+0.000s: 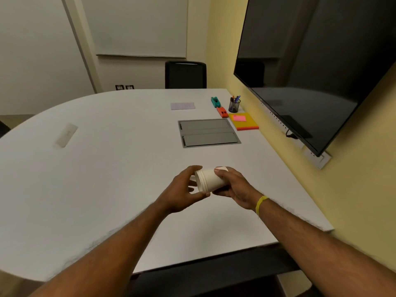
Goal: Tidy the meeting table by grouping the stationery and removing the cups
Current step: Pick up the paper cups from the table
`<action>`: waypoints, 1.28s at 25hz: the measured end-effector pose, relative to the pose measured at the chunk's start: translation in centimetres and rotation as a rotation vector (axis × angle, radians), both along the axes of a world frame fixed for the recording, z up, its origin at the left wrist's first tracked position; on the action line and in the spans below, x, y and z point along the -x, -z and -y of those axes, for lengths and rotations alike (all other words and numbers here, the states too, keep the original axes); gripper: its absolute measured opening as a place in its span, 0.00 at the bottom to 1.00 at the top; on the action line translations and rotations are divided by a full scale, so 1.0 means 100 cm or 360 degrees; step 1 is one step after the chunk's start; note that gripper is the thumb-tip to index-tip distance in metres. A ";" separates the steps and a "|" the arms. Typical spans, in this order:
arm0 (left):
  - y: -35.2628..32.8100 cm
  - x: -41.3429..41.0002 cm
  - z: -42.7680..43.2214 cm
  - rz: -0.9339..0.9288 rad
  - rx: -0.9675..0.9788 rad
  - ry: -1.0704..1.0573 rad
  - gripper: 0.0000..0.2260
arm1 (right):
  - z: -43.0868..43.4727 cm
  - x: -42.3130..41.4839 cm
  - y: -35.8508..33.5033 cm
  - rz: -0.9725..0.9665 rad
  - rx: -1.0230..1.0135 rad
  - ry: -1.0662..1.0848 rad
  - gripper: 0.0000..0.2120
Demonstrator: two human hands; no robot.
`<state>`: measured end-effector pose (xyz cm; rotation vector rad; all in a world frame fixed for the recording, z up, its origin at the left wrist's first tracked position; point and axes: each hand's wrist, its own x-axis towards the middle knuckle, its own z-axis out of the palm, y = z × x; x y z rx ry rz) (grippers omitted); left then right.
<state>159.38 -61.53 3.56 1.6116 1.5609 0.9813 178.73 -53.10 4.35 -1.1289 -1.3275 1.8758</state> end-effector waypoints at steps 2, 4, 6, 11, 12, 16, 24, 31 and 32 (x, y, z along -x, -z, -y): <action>-0.004 0.028 0.023 0.0101 -0.0005 -0.0040 0.34 | 0.022 0.023 -0.010 0.0061 -0.0043 -0.0051 0.17; -0.006 0.053 0.042 0.0133 0.0004 -0.0052 0.34 | 0.039 0.043 -0.015 0.0120 -0.0062 -0.0095 0.19; -0.006 0.075 0.056 0.0125 0.0021 -0.0067 0.34 | 0.050 0.061 -0.016 0.0159 -0.0067 -0.0140 0.19; 0.004 0.117 0.089 0.0183 0.0059 -0.0202 0.31 | 0.058 0.102 -0.005 0.0150 -0.0047 -0.0068 0.17; 0.007 0.128 0.095 0.0188 0.0075 -0.0262 0.31 | 0.060 0.113 -0.001 0.0136 -0.0028 -0.0083 0.16; 0.019 0.172 0.120 0.0113 0.0112 -0.0367 0.32 | 0.065 0.157 0.014 0.0180 -0.0059 -0.0217 0.16; 0.074 0.311 0.143 0.0156 0.0306 -0.0438 0.32 | 0.067 0.229 0.057 0.0514 -0.0005 -0.0005 0.19; 0.101 0.393 0.134 0.0173 0.0462 -0.0312 0.32 | 0.085 0.267 0.078 0.0930 -0.0125 0.0265 0.23; 0.103 0.397 0.129 0.0185 0.0465 -0.0300 0.33 | 0.086 0.270 0.082 0.0979 -0.0128 0.0282 0.23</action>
